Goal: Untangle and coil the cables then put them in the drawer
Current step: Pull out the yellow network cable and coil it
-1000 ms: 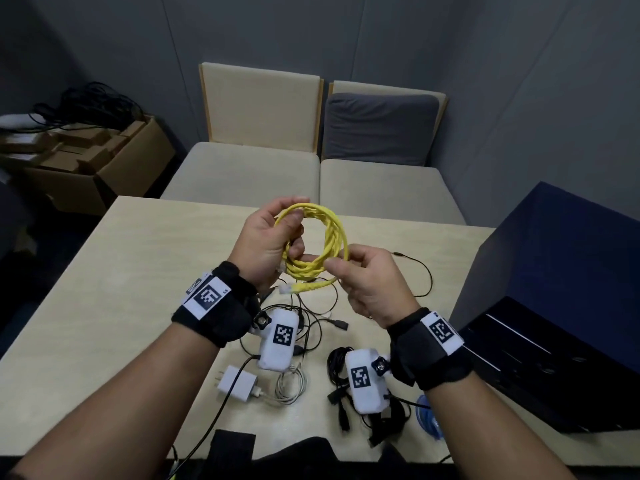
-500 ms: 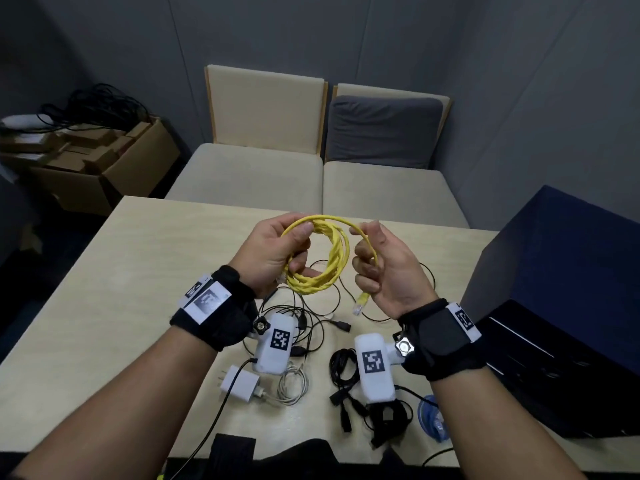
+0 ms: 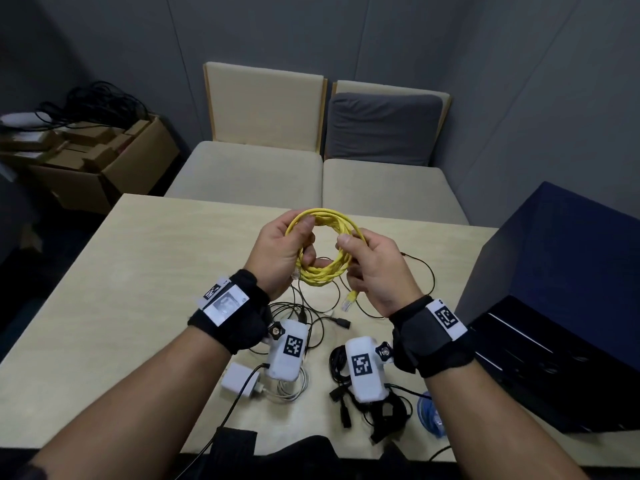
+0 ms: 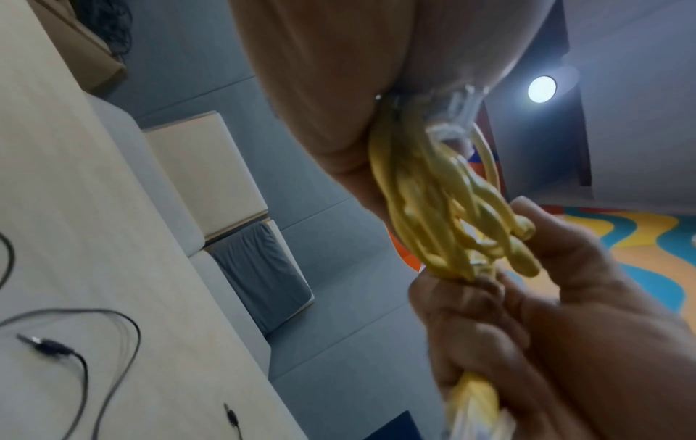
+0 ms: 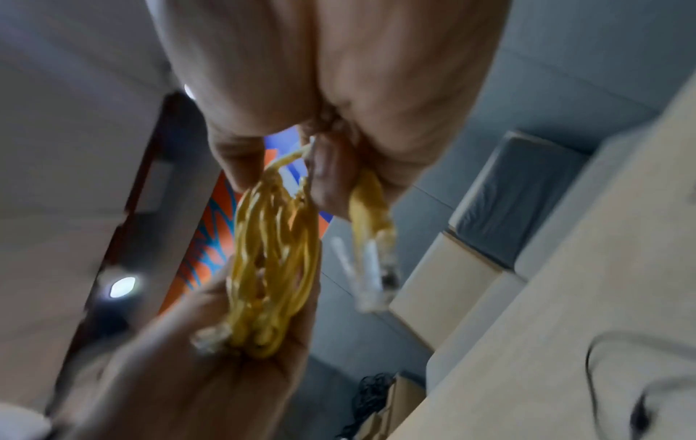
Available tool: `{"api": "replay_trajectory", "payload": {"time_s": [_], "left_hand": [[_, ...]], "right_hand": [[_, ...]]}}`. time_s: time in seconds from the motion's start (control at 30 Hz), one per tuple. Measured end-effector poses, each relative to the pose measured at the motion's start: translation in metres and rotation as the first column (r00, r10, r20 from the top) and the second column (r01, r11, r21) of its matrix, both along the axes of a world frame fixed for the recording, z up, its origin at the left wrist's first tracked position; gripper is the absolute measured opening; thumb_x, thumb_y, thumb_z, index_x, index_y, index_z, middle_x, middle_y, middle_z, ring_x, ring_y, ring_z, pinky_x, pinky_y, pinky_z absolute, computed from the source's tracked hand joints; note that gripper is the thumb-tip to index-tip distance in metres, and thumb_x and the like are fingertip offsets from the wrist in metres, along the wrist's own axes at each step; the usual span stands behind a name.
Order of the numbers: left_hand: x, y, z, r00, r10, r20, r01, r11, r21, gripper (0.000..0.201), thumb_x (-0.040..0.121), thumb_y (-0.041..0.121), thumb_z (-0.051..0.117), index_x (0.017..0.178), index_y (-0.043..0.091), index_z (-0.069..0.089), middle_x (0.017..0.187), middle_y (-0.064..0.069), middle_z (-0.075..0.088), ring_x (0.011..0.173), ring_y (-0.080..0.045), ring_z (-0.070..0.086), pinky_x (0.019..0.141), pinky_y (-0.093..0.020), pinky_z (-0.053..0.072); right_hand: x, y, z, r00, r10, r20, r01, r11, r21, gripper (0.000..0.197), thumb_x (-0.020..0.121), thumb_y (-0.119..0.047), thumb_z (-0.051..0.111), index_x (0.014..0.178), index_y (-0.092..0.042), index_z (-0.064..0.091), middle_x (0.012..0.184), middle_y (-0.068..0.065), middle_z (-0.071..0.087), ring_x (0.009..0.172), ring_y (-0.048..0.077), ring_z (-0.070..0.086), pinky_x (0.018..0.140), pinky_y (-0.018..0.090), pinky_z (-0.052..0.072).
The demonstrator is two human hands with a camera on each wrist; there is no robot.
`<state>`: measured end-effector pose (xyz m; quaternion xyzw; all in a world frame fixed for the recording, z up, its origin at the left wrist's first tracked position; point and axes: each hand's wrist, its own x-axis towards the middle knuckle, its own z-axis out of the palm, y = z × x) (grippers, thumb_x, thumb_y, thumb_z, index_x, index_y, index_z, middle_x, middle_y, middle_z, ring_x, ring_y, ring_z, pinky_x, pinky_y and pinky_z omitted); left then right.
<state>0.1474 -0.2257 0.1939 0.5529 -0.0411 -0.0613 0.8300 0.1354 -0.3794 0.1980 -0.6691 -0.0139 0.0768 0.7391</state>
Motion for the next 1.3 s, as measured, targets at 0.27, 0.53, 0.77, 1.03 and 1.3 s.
{"api": "replay_trajectory", "payload": {"time_s": [0.27, 0.53, 0.77, 1.03, 1.3], "left_hand": [[-0.003, 0.007, -0.002, 0.985, -0.156, -0.069, 0.163, 0.982, 0.101, 0.028, 0.086, 0.035, 0.05, 0.093, 0.01, 0.059, 0.06, 0.003, 0.045, 0.051, -0.013, 0.049, 0.065, -0.036, 0.048], [0.0, 0.015, 0.0, 0.893, -0.417, -0.168, 0.407, 0.909, -0.094, 0.016, 0.087, 0.013, 0.059, 0.102, 0.008, 0.06, 0.075, -0.005, 0.057, 0.065, -0.018, 0.061, 0.067, -0.035, 0.052], [0.009, 0.019, 0.016, 0.86, -0.463, -0.214, 0.509, 0.812, 0.287, 0.076, 0.053, 0.042, 0.089, 0.114, 0.009, 0.059, 0.097, -0.009, 0.066, 0.09, -0.022, 0.066, 0.068, -0.031, 0.057], [0.005, -0.002, 0.017, 0.962, -0.271, 0.042, 0.163, 0.685, 0.71, 0.034, 0.087, 0.041, 0.061, 0.08, 0.008, 0.063, 0.056, 0.002, 0.057, 0.046, -0.01, 0.051, 0.049, -0.024, 0.042], [-0.004, 0.0, 0.0, 0.983, -0.158, 0.091, 0.084, 0.837, 0.54, 0.023, 0.093, 0.02, 0.058, 0.088, -0.001, 0.067, 0.053, 0.001, 0.044, 0.042, -0.017, 0.044, 0.045, -0.028, 0.042]], "right_hand": [[-0.005, -0.003, -0.009, 0.999, 0.003, 0.036, -0.003, 1.0, -0.016, 0.014, 0.082, -0.027, 0.052, 0.076, -0.014, 0.049, 0.062, 0.0, 0.036, 0.046, 0.011, 0.029, 0.039, 0.019, 0.025], [-0.005, -0.012, -0.018, 0.998, -0.018, 0.059, 0.022, 0.997, -0.072, 0.016, 0.082, -0.027, 0.049, 0.073, -0.014, 0.051, 0.057, -0.001, 0.038, 0.041, 0.011, 0.033, 0.037, 0.019, 0.029], [-0.005, -0.02, -0.021, 0.968, 0.001, 0.252, 0.114, 0.89, -0.442, 0.026, 0.085, -0.03, 0.05, 0.068, -0.01, 0.051, 0.053, -0.006, 0.04, 0.049, 0.013, 0.038, 0.047, 0.026, 0.034], [-0.009, -0.023, -0.016, 0.961, 0.13, 0.243, 0.018, 0.85, -0.527, 0.03, 0.09, -0.025, 0.053, 0.075, 0.001, 0.054, 0.057, -0.003, 0.04, 0.049, 0.007, 0.035, 0.048, 0.024, 0.031], [-0.013, -0.034, -0.025, 0.982, 0.181, 0.055, -0.168, 0.968, -0.186, 0.024, 0.094, -0.028, 0.05, 0.074, -0.018, 0.06, 0.062, 0.003, 0.045, 0.05, 0.015, 0.047, 0.051, 0.025, 0.042]]}}
